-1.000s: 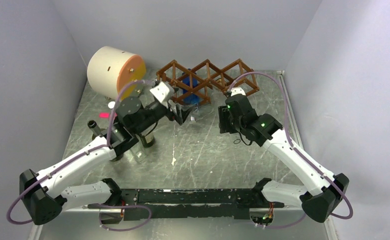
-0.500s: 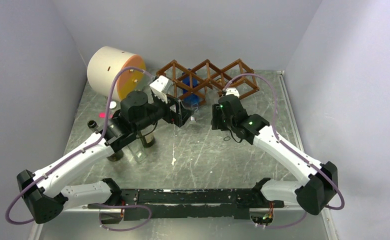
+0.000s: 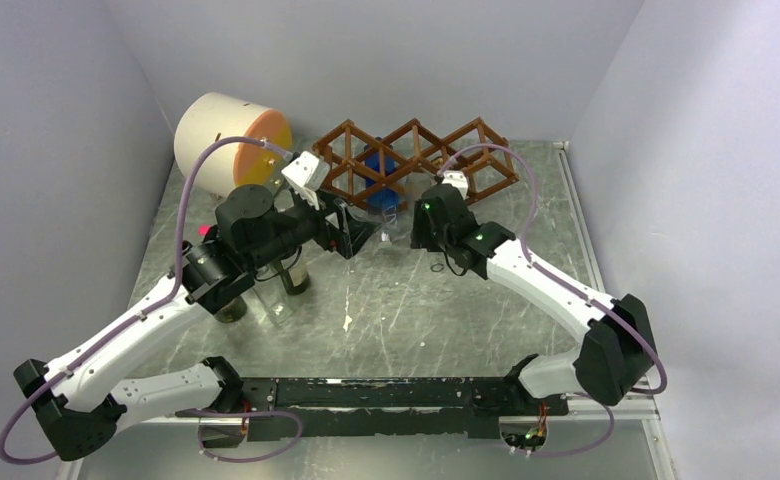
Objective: Put the wine bottle on the wine rack
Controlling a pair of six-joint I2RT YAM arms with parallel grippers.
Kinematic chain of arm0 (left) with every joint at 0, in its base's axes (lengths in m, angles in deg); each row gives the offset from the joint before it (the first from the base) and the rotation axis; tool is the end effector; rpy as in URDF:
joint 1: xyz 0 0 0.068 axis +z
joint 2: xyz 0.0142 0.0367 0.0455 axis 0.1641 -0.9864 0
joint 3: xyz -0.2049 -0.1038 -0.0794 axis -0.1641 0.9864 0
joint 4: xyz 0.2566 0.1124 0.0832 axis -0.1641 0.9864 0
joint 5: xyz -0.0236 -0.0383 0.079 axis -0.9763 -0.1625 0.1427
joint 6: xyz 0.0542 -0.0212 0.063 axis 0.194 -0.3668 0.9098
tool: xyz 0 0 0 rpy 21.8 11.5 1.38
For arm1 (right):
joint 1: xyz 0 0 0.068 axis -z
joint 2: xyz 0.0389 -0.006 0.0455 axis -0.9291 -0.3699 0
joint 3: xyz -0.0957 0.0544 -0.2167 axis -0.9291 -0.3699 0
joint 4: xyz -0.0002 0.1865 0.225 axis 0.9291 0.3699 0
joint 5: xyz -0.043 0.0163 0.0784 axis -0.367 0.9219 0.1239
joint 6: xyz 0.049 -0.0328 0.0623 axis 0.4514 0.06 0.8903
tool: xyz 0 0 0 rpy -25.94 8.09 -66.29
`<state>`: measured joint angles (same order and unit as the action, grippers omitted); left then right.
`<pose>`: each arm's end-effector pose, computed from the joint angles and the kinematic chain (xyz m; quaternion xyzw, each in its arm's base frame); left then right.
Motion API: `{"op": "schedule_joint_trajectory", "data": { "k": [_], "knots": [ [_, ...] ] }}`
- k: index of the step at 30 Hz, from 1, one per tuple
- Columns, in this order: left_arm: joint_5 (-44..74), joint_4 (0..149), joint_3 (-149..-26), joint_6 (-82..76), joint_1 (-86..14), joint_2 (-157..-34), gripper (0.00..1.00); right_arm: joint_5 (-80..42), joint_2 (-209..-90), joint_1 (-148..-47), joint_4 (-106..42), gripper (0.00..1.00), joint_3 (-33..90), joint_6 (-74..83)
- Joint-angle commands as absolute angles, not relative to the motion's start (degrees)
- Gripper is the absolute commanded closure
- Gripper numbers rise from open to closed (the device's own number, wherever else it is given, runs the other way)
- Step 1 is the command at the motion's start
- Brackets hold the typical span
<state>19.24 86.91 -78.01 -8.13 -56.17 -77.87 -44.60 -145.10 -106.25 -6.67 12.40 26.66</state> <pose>0.2132 -0.2341 0.3820 0.2131 0.7056 -0.3767 0.5611 0.2951 0.2000 0.2156 -0.0084 0.9080 0.0937 0.4084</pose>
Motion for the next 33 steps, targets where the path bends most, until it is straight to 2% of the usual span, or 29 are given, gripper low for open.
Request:
{"op": "schedule_joint_trajectory", "data": {
  "k": [1,20,26,33],
  "knots": [
    [17.0,89.5,-80.3,-8.0,-56.3,-77.1,0.05,-48.1,-146.0,-105.9,-17.3,1.0,13.8,26.9],
    [16.1,93.5,-83.7,-6.2,-56.3,-75.0,0.05,-48.3,-154.9,-103.2,-40.2,1.0,12.9,23.7],
    [16.6,93.4,-84.0,-5.6,-56.3,-73.7,0.05,-45.3,-157.4,-100.9,-43.2,1.0,13.3,23.0],
    [17.6,94.9,-84.2,-5.4,-56.3,-73.2,0.05,-42.4,-161.9,-99.0,-39.0,1.0,18.1,23.4]
  ]
}}
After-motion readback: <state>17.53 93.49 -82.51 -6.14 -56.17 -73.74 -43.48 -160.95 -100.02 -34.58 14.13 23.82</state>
